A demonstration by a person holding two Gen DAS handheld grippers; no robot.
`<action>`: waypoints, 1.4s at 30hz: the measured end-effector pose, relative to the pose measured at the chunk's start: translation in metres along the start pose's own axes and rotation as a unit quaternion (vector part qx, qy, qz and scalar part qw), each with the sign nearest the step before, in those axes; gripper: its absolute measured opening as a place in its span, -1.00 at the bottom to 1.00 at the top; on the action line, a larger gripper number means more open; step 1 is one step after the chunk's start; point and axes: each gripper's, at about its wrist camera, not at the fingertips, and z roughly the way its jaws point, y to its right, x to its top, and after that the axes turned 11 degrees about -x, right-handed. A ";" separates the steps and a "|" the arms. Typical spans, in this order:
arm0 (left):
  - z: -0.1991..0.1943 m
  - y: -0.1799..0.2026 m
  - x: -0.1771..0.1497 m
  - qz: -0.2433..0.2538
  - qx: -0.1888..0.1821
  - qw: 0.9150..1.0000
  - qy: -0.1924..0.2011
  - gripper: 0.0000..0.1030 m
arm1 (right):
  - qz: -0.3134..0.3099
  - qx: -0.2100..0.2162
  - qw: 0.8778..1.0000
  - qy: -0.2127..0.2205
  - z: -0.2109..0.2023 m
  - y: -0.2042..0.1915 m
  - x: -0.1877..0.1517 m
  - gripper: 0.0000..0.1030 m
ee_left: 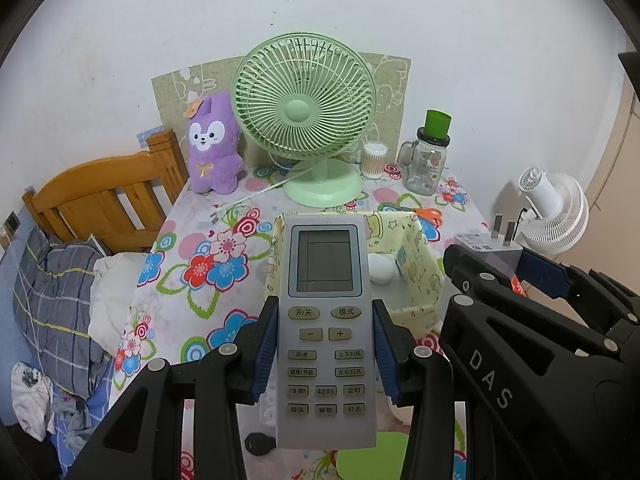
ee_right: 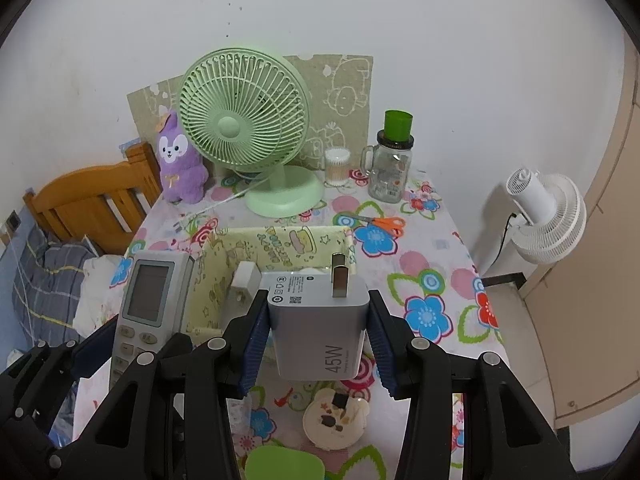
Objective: Organize rigid objects
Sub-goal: 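Carry remote with left tool while right tool carries charger over the box, then lower remote into box and open left gripper while right gripper releases charger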
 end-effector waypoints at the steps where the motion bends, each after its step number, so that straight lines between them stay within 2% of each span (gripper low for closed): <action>1: 0.001 -0.001 0.002 -0.001 -0.001 1.000 0.000 -0.13 | 0.000 0.000 1.000 0.000 0.001 -0.001 0.001 -0.02; 23: 0.046 -0.013 0.039 -0.011 -0.016 1.000 -0.001 -0.12 | -0.001 -0.006 1.000 -0.005 0.051 -0.009 0.040 -0.02; 42: 0.106 -0.025 0.049 -0.018 -0.037 0.999 -0.033 -0.12 | -0.010 -0.007 0.999 -0.037 0.105 -0.023 0.046 -0.02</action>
